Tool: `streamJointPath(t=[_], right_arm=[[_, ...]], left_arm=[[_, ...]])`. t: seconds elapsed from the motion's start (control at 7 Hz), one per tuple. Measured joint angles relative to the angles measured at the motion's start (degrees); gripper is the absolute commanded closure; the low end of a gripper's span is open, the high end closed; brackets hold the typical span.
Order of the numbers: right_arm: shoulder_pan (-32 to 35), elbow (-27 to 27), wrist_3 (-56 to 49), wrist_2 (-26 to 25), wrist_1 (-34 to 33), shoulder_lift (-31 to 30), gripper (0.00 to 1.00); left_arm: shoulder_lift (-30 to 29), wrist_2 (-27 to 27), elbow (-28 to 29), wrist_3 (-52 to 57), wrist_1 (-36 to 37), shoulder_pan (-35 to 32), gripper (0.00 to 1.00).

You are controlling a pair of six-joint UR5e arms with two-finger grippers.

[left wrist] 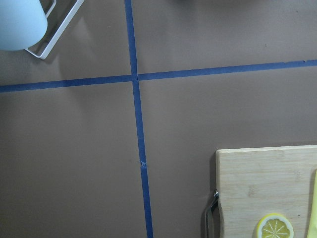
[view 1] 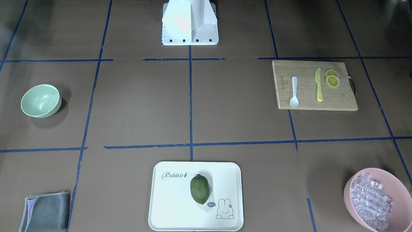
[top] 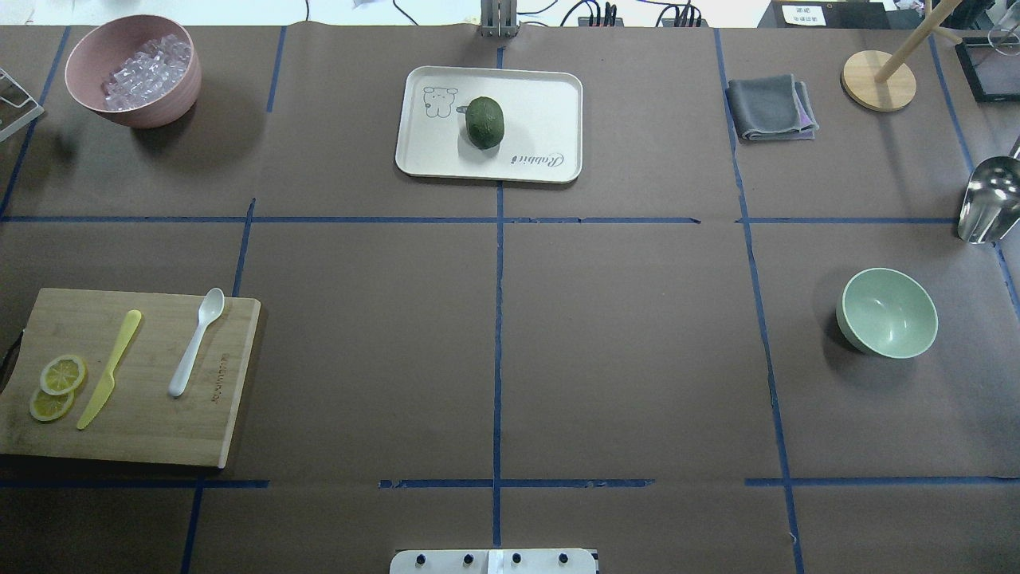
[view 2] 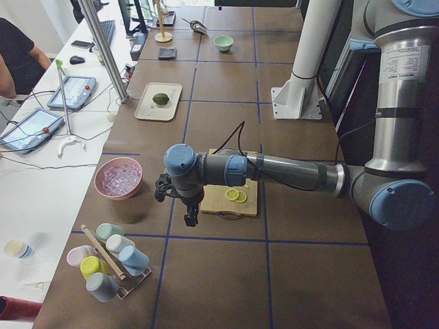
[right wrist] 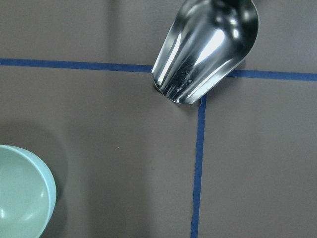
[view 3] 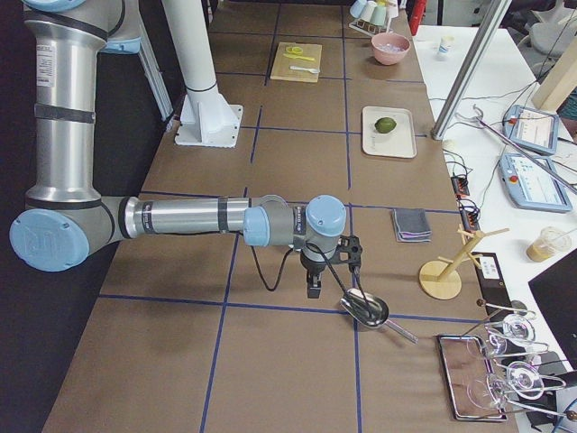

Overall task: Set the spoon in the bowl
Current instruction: 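Move the right gripper down toward the pale green bowl's rim, then grasp the pale green bowl's rim with the right gripper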

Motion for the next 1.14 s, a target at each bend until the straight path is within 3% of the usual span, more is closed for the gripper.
streamJointPath(t=[0.29,0.86,1.14], right_arm=[[-5.0,-0.5,6.3,0.0,6.6,-0.2,0.01],[-19.0,-2.8,34.0,-3.1,27.5,-1.1,0.08],[-22.4,-5.9,37.7,-4.4,36.0,-2.3,0.47]], left_arm=[[0.2,0.0,-0.2,0.2,-0.2,0.1,0.00],[0.1,-0.1,-1.1,0.1,-0.3,0.1,0.00],[-0.1,-0.1,-1.7,0.0,-0.3,0.0,0.00]])
